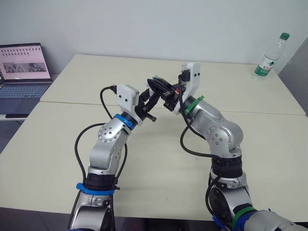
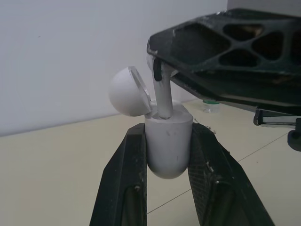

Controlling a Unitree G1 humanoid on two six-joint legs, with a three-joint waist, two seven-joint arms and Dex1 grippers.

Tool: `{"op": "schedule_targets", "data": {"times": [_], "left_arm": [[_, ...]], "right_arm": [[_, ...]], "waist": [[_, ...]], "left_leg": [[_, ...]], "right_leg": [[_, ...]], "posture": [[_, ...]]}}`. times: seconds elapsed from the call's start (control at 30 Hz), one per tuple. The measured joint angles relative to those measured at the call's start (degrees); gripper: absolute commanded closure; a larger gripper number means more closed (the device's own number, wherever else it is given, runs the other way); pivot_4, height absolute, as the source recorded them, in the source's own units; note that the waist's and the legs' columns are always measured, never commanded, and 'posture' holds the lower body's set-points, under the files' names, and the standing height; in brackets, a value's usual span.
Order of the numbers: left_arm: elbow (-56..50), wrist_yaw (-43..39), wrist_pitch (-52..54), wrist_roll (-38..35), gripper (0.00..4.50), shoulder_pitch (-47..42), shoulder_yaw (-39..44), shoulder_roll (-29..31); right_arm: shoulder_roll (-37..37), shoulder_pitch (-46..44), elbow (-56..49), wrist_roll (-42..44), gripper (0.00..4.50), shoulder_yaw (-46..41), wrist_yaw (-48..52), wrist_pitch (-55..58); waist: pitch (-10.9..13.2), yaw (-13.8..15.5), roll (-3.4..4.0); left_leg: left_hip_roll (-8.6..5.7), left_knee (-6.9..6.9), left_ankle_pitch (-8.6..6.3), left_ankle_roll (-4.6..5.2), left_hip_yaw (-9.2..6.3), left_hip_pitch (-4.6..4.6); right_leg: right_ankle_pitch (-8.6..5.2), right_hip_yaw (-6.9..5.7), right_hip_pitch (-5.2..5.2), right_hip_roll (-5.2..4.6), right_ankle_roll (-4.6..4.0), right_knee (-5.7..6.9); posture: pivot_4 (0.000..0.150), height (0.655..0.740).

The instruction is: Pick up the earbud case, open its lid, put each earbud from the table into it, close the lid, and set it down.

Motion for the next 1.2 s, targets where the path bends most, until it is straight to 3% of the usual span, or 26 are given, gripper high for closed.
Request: {"op": "schedule_targets", "data": {"times": [0.37,0.4,0.47,0.87,1.03,1.2], "left_arm": [[-0.1,-0.8,0.1,0.1,3.71,0.6,-0.7,0.1],[-0.1,-0.9,0.1,0.1,3.71,0.7,-0.9,0.1],[-0.1,-0.5,0.1,0.5,3.71,0.7,-0.8,0.3],[-0.2,-0.4,0.1,0.6,3.71,0.6,-0.6,0.3],[-0.3,-1.0,-0.7,0.6,3.71,1.3,-0.4,0.7],[-0.4,-1.1,-1.2,0.6,3.71,3.1,0.1,1.3]], "right_arm": [[-2.2,2.6,-1.4,0.9,4.1,1.8,0.2,-0.5],[-2.4,3.0,-1.7,0.9,3.36,1.9,0.2,-0.6],[-2.7,3.3,-1.8,1.4,2.79,2.3,0.2,-0.5],[-6.7,2.6,-1.0,3.5,2.79,-0.1,0.9,-0.7],[-17.3,0.2,-2.9,11.8,2.79,-4.8,7.4,5.1],[-36.0,1.2,-2.6,13.2,2.79,-5.6,17.1,9.9]], "waist": [[0.0,0.0,0.0],[0.0,0.0,0.0],[0.0,0.0,0.0],[0.0,0.0,0.0],[0.0,0.1,0.0],[0.0,0.1,-0.01]], "left_leg": [[0.0,-0.01,0.0,0.0,0.01,-0.01],[0.0,-0.01,0.0,0.0,0.01,0.0],[0.01,-0.01,0.0,0.0,0.01,0.0],[-0.01,-0.01,0.0,0.0,0.04,-0.03],[-0.02,-0.03,-0.01,0.01,0.02,-0.02],[-0.05,-0.09,-0.01,0.02,0.03,-0.02]], "right_leg": [[0.0,0.02,-0.01,0.0,0.0,-0.01],[0.0,0.02,-0.01,0.0,0.0,0.0],[0.0,0.02,-0.02,0.0,0.0,0.01],[0.0,0.05,-0.03,0.0,0.0,-0.02],[0.0,0.03,0.01,-0.01,0.0,-0.08],[-0.01,0.05,0.02,0.0,0.01,-0.13]], "posture": [[0.15,0.74],[0.15,0.74],[0.15,0.74],[0.15,0.74],[0.15,0.74],[0.15,0.74]]}}
